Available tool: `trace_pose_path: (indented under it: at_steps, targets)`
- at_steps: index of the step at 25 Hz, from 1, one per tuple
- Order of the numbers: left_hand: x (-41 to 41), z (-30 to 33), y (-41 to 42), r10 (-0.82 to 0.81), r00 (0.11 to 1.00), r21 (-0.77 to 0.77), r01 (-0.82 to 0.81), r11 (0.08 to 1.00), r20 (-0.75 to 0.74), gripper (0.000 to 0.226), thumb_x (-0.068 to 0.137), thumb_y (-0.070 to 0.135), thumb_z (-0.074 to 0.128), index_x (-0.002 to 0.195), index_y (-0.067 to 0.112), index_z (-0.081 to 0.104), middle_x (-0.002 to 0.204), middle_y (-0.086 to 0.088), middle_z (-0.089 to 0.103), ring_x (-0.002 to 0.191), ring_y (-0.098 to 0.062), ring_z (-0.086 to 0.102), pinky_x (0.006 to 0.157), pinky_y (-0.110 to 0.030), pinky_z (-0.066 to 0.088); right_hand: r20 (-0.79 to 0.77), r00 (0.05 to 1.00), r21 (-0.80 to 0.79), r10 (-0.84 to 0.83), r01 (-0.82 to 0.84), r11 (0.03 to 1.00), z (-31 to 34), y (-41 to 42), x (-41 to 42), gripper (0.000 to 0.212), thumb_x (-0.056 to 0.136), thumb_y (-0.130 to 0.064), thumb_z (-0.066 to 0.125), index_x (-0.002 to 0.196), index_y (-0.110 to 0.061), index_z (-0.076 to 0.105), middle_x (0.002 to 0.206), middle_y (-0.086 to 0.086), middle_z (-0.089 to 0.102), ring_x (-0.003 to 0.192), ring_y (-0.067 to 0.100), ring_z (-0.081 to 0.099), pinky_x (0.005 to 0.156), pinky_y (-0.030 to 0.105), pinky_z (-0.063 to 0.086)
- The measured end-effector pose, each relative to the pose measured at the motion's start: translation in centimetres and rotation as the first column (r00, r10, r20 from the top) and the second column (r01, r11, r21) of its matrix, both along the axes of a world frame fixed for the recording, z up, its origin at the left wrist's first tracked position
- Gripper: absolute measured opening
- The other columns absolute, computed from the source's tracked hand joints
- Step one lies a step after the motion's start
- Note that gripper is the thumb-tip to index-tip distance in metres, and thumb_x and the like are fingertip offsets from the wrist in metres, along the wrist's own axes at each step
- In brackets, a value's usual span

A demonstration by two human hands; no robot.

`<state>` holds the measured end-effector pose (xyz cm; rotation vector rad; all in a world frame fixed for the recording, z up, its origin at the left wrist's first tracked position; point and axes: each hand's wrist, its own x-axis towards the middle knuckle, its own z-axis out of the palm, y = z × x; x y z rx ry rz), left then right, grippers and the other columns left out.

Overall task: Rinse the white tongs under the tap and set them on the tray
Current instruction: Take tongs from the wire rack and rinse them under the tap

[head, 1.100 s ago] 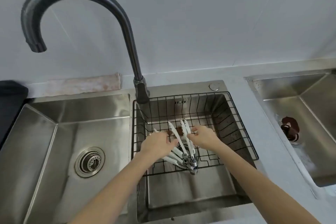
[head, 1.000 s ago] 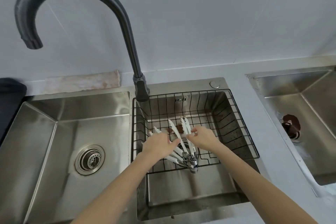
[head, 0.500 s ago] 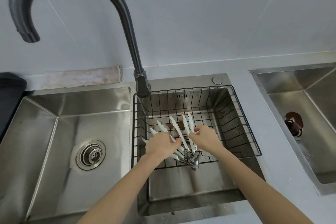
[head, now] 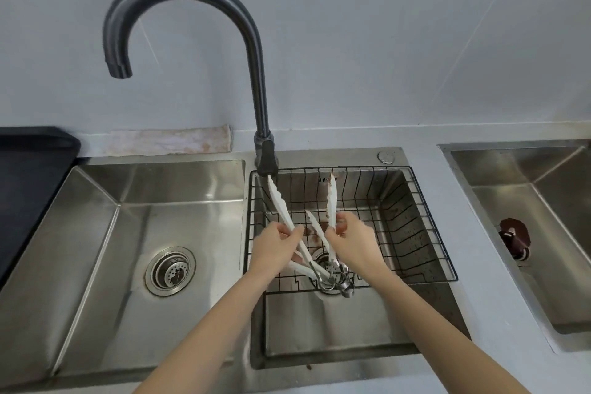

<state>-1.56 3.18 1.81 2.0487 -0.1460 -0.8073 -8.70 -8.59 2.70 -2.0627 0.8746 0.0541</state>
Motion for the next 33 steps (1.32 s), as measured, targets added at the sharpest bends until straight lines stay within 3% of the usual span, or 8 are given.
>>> trace_pose_path:
  at_steps: [2, 7, 12, 18, 22, 25, 30, 33]
  targets:
    - [0.3, 0.5, 1.6, 0.048, 0.999, -0.036, -0.048, 0.998, -0.002, 0.019, 0.091, 0.033, 0.05, 0.08, 0.017, 0.05, 0.071, 0.001, 0.066, 0.052, -0.008, 0.063, 0.045, -0.017, 0.048, 0.042, 0.999, 0.014, 0.015, -0.016, 1.0, 0.7, 1.5, 0.2, 0.044, 0.091, -0.022, 0.051, 0.133, -0.011, 0.045, 0.093, -0.006, 0.058, 0.065, 0.009, 0.056, 0.064, 0.024, 0.049]
    - [1.4, 0.5, 6.3, 0.167, 0.985, -0.08, -0.171, 0.982, -0.048, 0.02, 0.093, 0.023, 0.047, 0.076, 0.013, 0.049, 0.069, -0.002, 0.066, 0.036, -0.002, 0.059, 0.04, -0.016, 0.05, 0.12, 0.99, 0.001, 0.08, -0.08, 0.997, 1.8, 5.9, 1.8, 0.05, 0.088, -0.023, 0.057, 0.135, -0.013, 0.041, 0.073, -0.013, 0.052, 0.062, 0.004, 0.054, 0.073, 0.032, 0.054]
    - [3.7, 0.3, 11.9, 0.24, 0.962, -0.115, -0.254, 0.96, -0.127, 0.015, 0.093, 0.014, 0.045, 0.085, 0.007, 0.055, 0.073, -0.008, 0.068, 0.035, -0.004, 0.06, 0.041, -0.017, 0.052, 0.156, 0.973, 0.022, 0.169, -0.174, 0.985, 2.1, 11.4, 4.3, 0.057, 0.087, -0.03, 0.059, 0.138, -0.015, 0.039, 0.083, -0.009, 0.055, 0.075, 0.014, 0.059, 0.071, 0.03, 0.05]
    - [7.2, 0.5, 17.5, 0.258, 0.953, -0.156, -0.282, 0.947, -0.158, 0.017, 0.093, 0.011, 0.046, 0.099, 0.006, 0.061, 0.073, -0.01, 0.068, 0.044, -0.009, 0.065, 0.047, -0.018, 0.055, 0.125, 0.972, -0.001, 0.2, -0.201, 0.979, 2.1, 16.6, 7.7, 0.053, 0.089, -0.034, 0.057, 0.137, -0.017, 0.041, 0.085, -0.012, 0.053, 0.078, 0.008, 0.057, 0.065, 0.017, 0.044]
    - [10.3, 0.4, 19.7, 0.251, 0.953, -0.14, -0.275, 0.951, -0.168, 0.013, 0.088, 0.008, 0.049, 0.088, 0.015, 0.059, 0.09, -0.02, 0.071, 0.07, -0.029, 0.069, 0.061, -0.031, 0.06, 0.098, 0.981, -0.009, 0.169, -0.169, 0.986, 1.7, 18.9, 9.8, 0.049, 0.09, -0.032, 0.056, 0.134, -0.015, 0.044, 0.092, -0.009, 0.053, 0.077, 0.002, 0.051, 0.065, 0.012, 0.041]
    - [12.1, 0.2, 20.5, 0.244, 0.957, -0.116, -0.263, 0.958, -0.154, 0.019, 0.085, 0.005, 0.051, 0.076, 0.022, 0.052, 0.088, -0.016, 0.069, 0.074, -0.031, 0.068, 0.065, -0.038, 0.06, 0.064, 0.984, -0.039, 0.168, -0.166, 0.985, 1.3, 20.1, 11.1, 0.04, 0.09, -0.032, 0.055, 0.125, -0.013, 0.051, 0.093, -0.008, 0.054, 0.078, 0.003, 0.052, 0.059, 0.006, 0.037]
    - [13.9, 0.3, 21.7, 0.224, 0.961, -0.121, -0.244, 0.962, -0.16, 0.019, 0.083, 0.004, 0.05, 0.074, 0.021, 0.052, 0.085, -0.015, 0.067, 0.072, -0.031, 0.066, 0.07, -0.045, 0.059, 0.095, 0.995, 0.024, 0.04, -0.043, 0.999, 1.6, 20.4, 12.7, 0.046, 0.094, -0.032, 0.048, 0.136, -0.015, 0.041, 0.099, -0.004, 0.058, 0.082, 0.01, 0.059, 0.062, 0.015, 0.045]
    - [14.4, 0.4, 21.8, 0.236, 0.955, -0.136, -0.262, 0.955, -0.181, 0.023, 0.085, 0.004, 0.051, 0.072, 0.023, 0.054, 0.09, -0.016, 0.068, 0.074, -0.029, 0.066, 0.069, -0.039, 0.059, 0.155, 0.978, -0.052, -0.137, 0.147, 0.988, 2.6, 17.6, 13.4, 0.05, 0.095, -0.028, 0.046, 0.141, -0.012, 0.033, 0.117, 0.005, 0.055, 0.088, 0.013, 0.056, 0.076, 0.024, 0.043]
